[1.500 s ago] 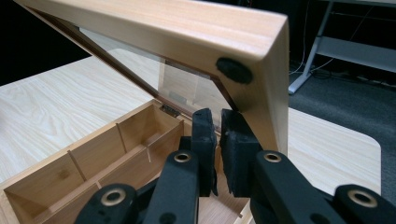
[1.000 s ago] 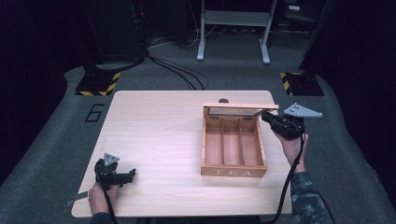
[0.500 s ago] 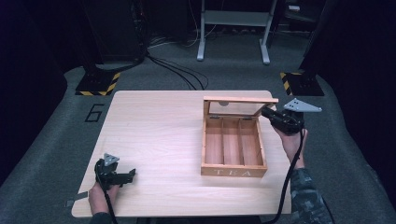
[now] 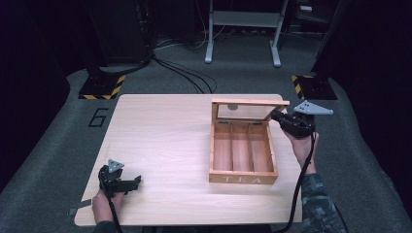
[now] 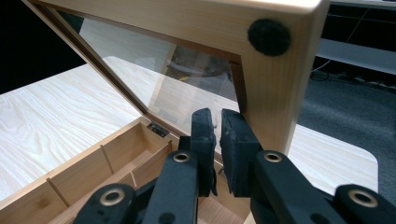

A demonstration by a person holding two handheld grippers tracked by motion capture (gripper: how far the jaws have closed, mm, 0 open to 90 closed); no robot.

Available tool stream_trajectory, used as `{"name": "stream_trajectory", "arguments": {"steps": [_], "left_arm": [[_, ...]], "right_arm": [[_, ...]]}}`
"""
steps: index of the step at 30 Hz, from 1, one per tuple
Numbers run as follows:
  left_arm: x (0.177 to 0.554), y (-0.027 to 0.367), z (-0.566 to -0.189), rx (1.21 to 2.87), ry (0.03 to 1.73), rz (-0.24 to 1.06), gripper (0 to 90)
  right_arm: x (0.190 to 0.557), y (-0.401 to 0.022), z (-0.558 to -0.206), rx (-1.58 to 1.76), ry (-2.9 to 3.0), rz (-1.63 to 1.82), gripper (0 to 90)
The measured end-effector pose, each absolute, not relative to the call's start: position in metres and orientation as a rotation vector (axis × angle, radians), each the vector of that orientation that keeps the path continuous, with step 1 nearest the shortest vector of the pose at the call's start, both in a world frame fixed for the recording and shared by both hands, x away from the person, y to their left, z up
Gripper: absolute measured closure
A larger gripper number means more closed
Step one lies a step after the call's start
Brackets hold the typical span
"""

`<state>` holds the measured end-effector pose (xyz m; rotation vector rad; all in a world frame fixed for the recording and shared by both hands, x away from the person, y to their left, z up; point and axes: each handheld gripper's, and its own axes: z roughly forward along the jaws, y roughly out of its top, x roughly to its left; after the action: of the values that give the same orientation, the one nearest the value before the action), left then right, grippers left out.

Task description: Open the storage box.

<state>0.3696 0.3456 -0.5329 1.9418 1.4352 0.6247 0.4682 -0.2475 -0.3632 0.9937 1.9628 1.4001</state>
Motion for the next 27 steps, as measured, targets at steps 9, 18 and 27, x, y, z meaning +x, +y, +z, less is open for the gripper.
{"name": "stream_trajectory", "arguments": {"steps": [9, 18, 27], "left_arm": [[0.3696, 0.3456, -0.5329, 1.942, 1.435, 0.625, 0.3], [0.3696, 0.3455, -0.533, 1.941, 1.435, 0.625, 0.3], [0.3696, 0.3455, -0.5329, 1.941, 1.435, 0.625, 0.3]], "right_arm": [[0.4693, -0.2452, -0.3631, 0.979, 1.968, 1.395, 83.3], [0.4693, -0.2441, -0.363, 0.983, 1.962, 1.398, 83.0], [0.4695, -0.244, -0.3631, 0.983, 1.96, 1.399, 82.8]]}}
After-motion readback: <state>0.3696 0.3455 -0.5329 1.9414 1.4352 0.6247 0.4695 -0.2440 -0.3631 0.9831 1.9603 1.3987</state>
